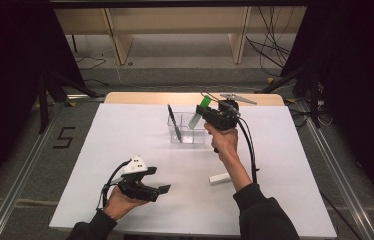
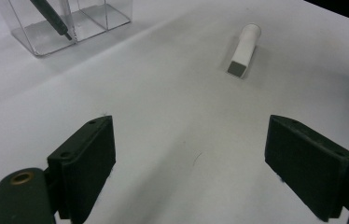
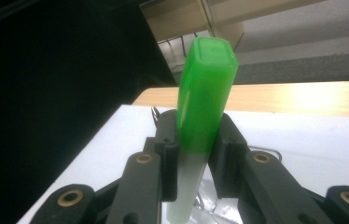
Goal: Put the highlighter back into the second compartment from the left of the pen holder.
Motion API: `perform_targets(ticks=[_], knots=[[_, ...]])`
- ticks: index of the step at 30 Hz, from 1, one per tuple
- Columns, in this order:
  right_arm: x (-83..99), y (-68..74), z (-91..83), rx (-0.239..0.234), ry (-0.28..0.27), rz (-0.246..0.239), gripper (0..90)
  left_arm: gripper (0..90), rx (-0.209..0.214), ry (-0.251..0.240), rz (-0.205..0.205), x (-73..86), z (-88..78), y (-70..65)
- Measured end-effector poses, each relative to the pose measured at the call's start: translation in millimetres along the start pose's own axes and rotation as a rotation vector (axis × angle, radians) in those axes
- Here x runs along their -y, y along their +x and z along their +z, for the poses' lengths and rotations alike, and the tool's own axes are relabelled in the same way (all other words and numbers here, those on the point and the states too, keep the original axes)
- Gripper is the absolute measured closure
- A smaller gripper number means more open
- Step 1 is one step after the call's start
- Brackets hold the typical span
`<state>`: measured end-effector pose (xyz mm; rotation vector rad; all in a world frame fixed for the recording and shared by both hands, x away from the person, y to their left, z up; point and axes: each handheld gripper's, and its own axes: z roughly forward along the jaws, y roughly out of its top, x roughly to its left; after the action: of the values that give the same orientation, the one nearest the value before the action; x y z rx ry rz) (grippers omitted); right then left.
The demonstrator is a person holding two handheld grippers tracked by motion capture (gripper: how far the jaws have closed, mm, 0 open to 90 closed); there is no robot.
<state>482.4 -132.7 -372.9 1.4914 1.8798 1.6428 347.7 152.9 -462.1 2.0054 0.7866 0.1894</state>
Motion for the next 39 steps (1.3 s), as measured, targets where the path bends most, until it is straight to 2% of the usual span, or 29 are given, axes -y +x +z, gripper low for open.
perform_targets(ticks=[6,20,39], knots=[[-4.7,-3.2,5.5,0.011,0.003,0.014,75.8,15.8,0.0,0.0,0.002,-0.1,0.7,-0.4],[-10.6,1.9,20.7,0.038,0.011,-0.012,75.7,15.9,0.004,0.003,0.005,-0.3,1.7,-1.4],[-8.2,5.6,38.9,0.075,0.037,-0.029,75.7,15.9,0.006,0.011,0.016,-0.3,3.0,-3.0]])
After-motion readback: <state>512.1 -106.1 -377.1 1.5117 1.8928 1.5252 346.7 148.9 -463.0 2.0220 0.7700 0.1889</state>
